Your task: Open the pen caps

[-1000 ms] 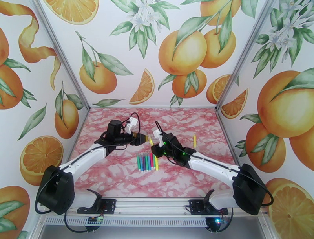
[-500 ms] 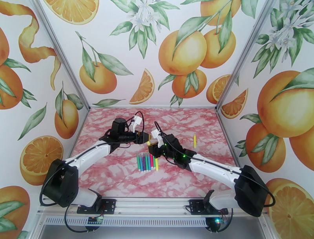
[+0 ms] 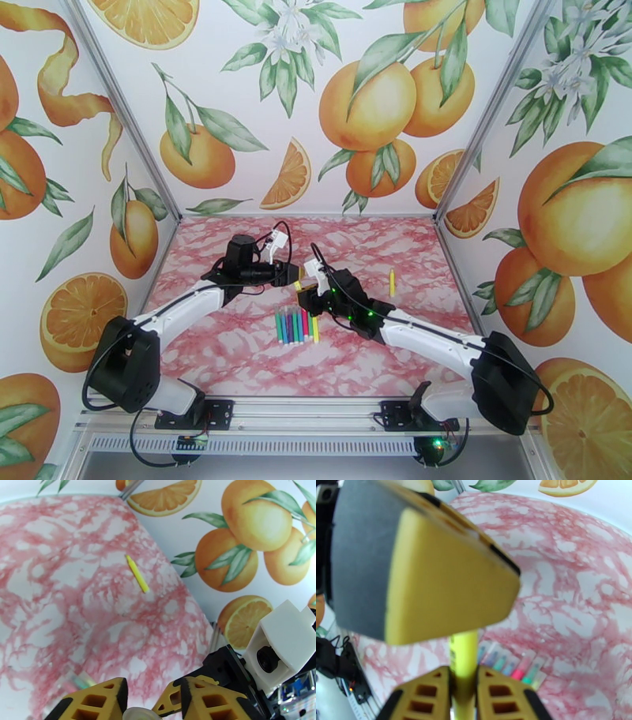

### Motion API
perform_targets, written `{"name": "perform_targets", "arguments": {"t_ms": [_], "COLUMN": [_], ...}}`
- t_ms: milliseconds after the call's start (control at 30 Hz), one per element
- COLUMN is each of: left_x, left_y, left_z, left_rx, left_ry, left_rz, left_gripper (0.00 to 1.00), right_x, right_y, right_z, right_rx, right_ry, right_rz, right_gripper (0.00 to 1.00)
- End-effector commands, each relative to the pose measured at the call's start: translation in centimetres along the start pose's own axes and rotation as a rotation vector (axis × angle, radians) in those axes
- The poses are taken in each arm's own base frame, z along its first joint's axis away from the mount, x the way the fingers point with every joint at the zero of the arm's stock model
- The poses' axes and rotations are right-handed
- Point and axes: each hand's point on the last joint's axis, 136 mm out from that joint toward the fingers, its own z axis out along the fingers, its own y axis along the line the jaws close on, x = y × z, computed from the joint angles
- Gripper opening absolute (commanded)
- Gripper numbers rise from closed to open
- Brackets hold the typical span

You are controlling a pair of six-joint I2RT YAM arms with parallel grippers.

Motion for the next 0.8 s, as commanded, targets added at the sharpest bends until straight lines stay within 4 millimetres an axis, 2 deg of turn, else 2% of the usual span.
{"name": "perform_targets", "arguments": {"t_ms": [0,233,333,433,500,667,767], "left_x": [-1.4,-1.4,-1.4,-1.5,-1.6,-1.7,-1.5], "left_y": [-1.3,-1.2,-1.3,-1.4,-1.6,-1.9,-1.8], "left_z": [0.1,0.2,0.3,0.2,0.2,0.1,0.2], "left_rx": [0.038,0.043,0.047,0.053,0.058,0.066,0.066], "left_ry": [-0.023,-0.018,-0.019,-0.02,-0.021,-0.02,-0.015], "left_rz": [0.041,0.031,0.029,0.028,0.027,0.027,0.022], "left_gripper": [0.31,0.12,0.07,0.05,0.04,0.01,0.0], "right_x": [0.6,0.6,0.5,0.4,0.3,0.0,-0.1], "right_y": [0.2,-0.1,-0.2,-0.2,-0.3,-0.2,-0.1], "right_z": [0.6,0.8,0.9,1.2,1.4,1.9,2.0], "right_rx": [-0.016,0.001,0.006,0.006,0.006,0.003,-0.006], "right_ry": [0.002,0.001,-0.001,-0.006,-0.004,-0.013,-0.021], "right_rz": [-0.018,-0.017,-0.015,-0.013,-0.011,-0.008,-0.008], "right_gripper": [0.19,0.2,0.26,0.35,0.37,0.37,0.32]}}
